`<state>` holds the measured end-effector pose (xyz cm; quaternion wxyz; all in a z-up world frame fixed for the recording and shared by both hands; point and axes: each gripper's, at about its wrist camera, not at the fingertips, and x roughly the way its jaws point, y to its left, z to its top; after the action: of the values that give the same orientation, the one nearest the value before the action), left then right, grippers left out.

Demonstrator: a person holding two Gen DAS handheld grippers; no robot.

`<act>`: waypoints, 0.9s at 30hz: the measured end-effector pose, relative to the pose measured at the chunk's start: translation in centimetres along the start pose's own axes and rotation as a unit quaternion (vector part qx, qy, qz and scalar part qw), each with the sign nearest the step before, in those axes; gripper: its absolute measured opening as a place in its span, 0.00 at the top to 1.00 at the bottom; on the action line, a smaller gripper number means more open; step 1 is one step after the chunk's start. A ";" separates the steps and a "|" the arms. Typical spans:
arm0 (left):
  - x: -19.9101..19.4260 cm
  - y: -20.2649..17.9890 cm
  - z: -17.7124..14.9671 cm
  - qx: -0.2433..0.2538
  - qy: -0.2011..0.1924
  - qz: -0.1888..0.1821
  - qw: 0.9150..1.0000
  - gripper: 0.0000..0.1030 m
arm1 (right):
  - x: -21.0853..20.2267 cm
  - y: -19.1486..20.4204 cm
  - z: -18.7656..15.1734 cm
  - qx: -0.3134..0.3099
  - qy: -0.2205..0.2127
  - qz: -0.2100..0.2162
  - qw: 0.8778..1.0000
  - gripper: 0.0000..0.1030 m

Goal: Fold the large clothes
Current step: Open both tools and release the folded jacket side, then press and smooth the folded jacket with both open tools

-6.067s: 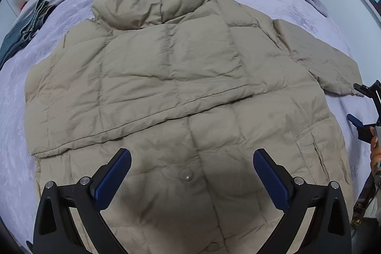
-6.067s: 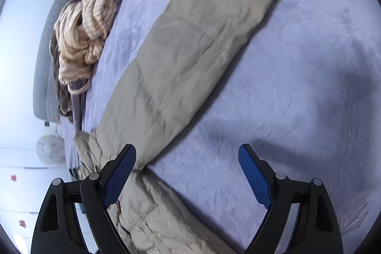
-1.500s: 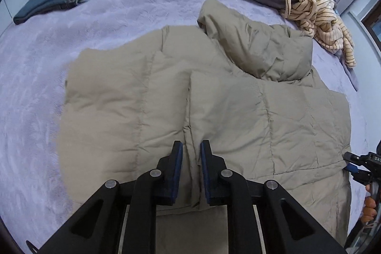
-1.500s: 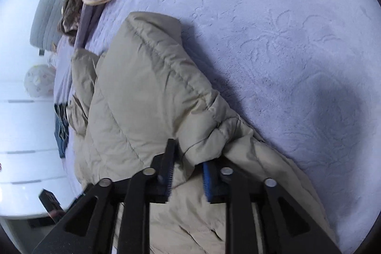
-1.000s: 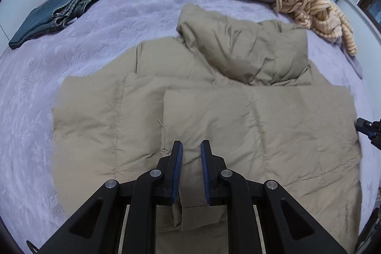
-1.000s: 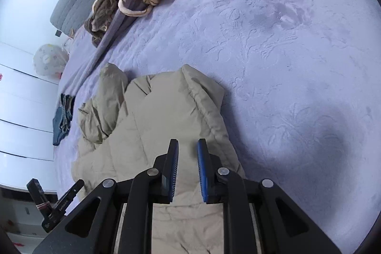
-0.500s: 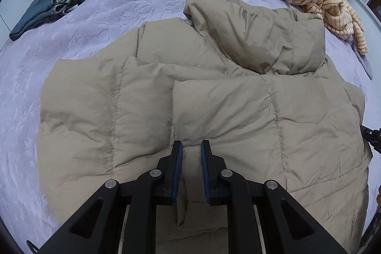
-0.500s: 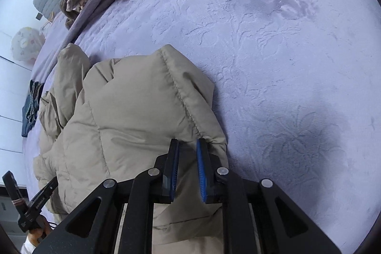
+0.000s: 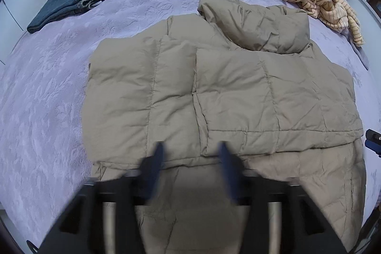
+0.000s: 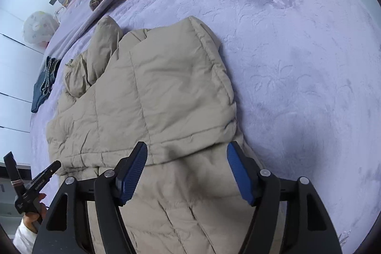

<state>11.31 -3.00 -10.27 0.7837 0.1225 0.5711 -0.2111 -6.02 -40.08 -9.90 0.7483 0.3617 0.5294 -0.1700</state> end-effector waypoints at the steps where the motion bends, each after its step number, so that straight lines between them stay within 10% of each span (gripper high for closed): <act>1: -0.7 -0.1 -0.3 -0.004 -0.017 0.009 1.000 0.02 | -0.1 0.0 -0.4 -0.001 0.002 0.001 1.000 0.23; 13: -3.4 -1.2 -3.3 -0.002 0.015 0.020 1.000 0.01 | -2.3 -0.3 -4.8 -0.019 0.019 0.012 1.000 0.00; 27: -6.1 -1.6 -11.3 -0.044 0.069 0.024 0.996 0.01 | -1.4 -1.5 -10.1 0.006 0.113 0.059 0.992 0.00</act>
<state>-0.57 1.63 -7.97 0.7520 0.1157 0.6294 -0.1582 -14.29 -34.01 -10.98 0.6903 0.4136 0.5874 -0.0864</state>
